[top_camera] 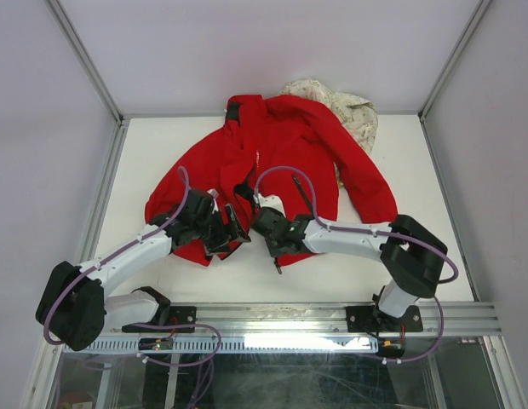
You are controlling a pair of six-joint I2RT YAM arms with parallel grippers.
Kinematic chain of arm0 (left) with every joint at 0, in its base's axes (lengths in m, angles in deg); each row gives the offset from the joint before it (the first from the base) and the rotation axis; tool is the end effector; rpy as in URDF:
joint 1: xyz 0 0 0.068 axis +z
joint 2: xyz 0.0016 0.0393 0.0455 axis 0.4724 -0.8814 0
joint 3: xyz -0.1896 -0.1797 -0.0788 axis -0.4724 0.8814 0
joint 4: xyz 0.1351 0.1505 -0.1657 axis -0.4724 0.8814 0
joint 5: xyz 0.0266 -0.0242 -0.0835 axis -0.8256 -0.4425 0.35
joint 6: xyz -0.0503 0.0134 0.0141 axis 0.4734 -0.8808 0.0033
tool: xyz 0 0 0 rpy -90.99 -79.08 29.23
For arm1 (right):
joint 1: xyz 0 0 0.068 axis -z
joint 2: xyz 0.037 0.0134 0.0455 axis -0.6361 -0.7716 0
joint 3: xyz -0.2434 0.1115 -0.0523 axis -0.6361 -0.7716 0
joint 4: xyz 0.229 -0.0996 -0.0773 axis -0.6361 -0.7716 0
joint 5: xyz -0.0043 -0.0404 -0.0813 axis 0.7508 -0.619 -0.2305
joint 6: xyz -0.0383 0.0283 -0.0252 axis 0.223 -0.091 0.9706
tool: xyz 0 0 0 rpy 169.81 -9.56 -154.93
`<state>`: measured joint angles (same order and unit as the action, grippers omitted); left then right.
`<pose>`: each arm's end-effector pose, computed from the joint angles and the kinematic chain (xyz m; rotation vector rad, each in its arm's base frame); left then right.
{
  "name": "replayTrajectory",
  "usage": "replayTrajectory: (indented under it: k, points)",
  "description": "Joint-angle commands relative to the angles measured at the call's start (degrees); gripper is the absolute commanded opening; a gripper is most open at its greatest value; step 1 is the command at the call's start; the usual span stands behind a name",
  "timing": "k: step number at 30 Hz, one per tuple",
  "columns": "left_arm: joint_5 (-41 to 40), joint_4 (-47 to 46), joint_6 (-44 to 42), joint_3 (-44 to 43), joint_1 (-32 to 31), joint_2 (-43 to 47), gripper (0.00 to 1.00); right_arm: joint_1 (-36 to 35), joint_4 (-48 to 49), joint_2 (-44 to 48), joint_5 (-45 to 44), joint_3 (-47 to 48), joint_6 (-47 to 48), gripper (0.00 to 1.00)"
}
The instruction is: Zip up the jacket
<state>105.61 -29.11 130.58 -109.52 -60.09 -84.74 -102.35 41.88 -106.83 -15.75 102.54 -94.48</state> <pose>0.1817 -0.1245 0.1961 -0.3241 2.7425 -0.8325 0.1580 0.2816 0.1833 -0.6145 2.5310 0.0990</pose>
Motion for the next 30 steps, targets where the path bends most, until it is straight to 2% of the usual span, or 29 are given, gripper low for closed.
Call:
replayTrajectory:
  k: [1, 8, 17, 24, 30]
  points:
    - [2.6, -3.0, 0.6, -0.2, -0.8, 0.6, 0.74, 2.5, 4.1, 5.5, 4.0, -1.9, 0.7, 0.16]
    - [3.5, -5.1, 1.4, -1.0, -2.4, -1.3, 0.73, 6.2, 8.6, 6.4, 9.7, -6.1, 1.6, 0.00]
    - [4.0, -9.7, 3.9, -3.0, -5.4, -7.2, 0.68, 13.0, 22.8, 9.7, 23.6, -16.6, 0.5, 0.00]
    - [4.3, -15.3, 6.3, -6.1, -8.6, -14.9, 0.60, 19.6, 36.4, 15.1, 34.2, -28.2, -7.5, 0.00]
    - [4.8, -19.5, 8.5, -8.5, -10.7, -22.3, 0.53, 24.4, 44.0, 16.2, 37.7, -34.7, -14.0, 0.00]
